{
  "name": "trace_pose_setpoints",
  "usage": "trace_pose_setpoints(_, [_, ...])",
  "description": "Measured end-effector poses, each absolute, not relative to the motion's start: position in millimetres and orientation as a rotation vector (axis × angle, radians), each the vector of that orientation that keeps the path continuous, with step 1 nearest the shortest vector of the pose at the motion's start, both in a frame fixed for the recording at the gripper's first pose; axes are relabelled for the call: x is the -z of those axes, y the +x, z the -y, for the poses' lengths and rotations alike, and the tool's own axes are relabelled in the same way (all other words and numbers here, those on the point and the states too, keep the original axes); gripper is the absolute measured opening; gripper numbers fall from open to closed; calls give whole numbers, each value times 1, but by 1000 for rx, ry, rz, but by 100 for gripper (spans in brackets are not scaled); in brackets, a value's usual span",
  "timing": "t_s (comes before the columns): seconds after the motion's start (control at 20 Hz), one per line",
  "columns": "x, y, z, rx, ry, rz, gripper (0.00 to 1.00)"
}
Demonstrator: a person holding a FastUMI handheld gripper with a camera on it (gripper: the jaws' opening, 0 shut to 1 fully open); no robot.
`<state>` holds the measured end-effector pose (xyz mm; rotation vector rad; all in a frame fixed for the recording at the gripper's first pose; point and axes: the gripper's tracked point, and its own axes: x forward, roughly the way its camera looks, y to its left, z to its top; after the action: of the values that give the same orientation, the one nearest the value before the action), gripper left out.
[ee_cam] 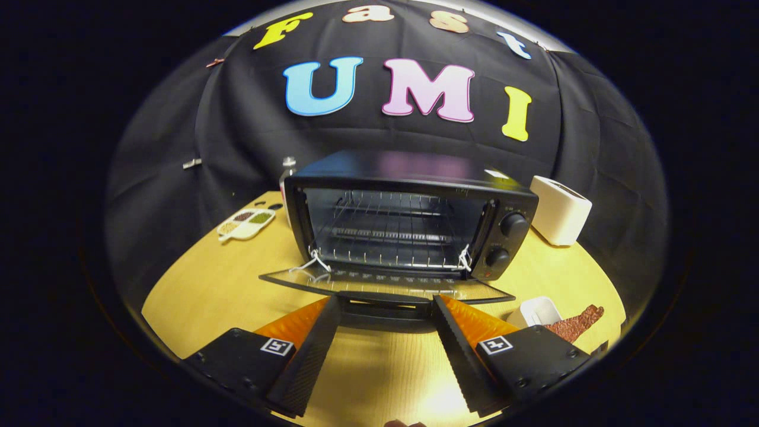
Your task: Open the toaster oven, put the food inside, and close the toaster oven door.
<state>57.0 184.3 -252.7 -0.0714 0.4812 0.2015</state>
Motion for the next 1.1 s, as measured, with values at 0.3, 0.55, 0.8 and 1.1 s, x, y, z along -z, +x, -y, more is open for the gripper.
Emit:
trace_pose_setpoints(0.3, [291,38,-172,-205,-46,-610,98])
trace_pose_setpoints(0.55, [266,13,-156,-273,-67,-609,98])
trace_pose_setpoints(0.8, [205,15,-103,-265,-33,-572,98])
trace_pose_setpoints(1.1, [149,57,-23,-242,13,-533,98])
